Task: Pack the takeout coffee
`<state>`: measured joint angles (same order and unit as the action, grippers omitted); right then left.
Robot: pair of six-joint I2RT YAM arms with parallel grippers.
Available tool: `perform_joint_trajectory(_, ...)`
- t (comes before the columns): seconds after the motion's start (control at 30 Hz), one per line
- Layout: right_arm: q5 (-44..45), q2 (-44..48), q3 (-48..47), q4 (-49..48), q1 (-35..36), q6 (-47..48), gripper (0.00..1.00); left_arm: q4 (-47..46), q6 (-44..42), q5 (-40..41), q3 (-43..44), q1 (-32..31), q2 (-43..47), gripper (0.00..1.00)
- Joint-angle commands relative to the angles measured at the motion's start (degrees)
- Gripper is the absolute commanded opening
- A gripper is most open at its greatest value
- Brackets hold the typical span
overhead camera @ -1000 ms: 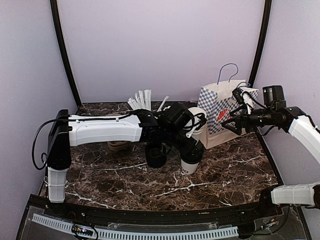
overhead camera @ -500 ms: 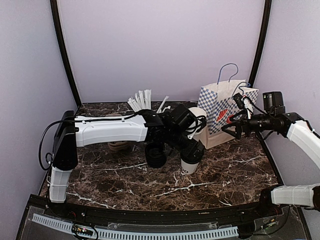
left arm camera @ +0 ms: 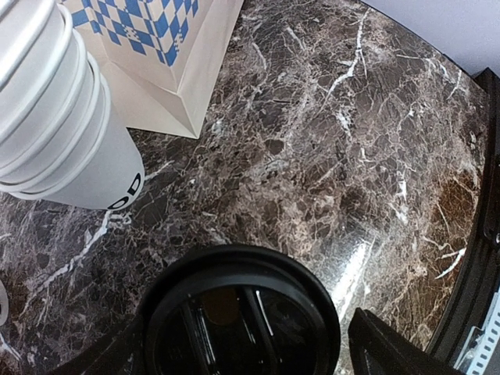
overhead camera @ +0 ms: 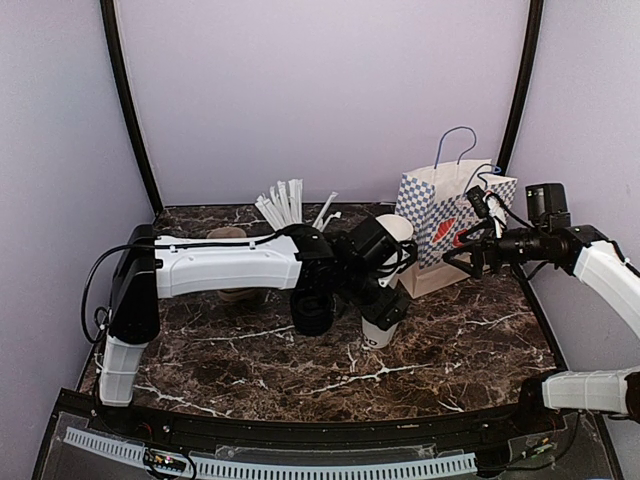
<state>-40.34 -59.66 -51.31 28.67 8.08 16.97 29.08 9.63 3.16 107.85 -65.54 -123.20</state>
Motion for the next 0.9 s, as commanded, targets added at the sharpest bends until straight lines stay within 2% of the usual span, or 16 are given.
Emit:
perform_joint_trajectory(0.0,-0.71,0.47,-0.02,-1.95,-0.30,-0.63,0.93,2.28,-0.50,3.49,1.21,-0.44,-0.68,0.91)
perform_joint_trajectory(0.53,0.87,0.69,-0.71,-1.80,-0.44,-1.16,0.93,0.73,-1.18,3.35,1.47,-0.53,1.91,0.75)
perform_joint_trajectory(0.87,0.79,0.27,-1.33,-1.65,-0.54,-1.49,0.93,1.28,-2.51,4.57,-2.46,-0.51,11.57,0.71)
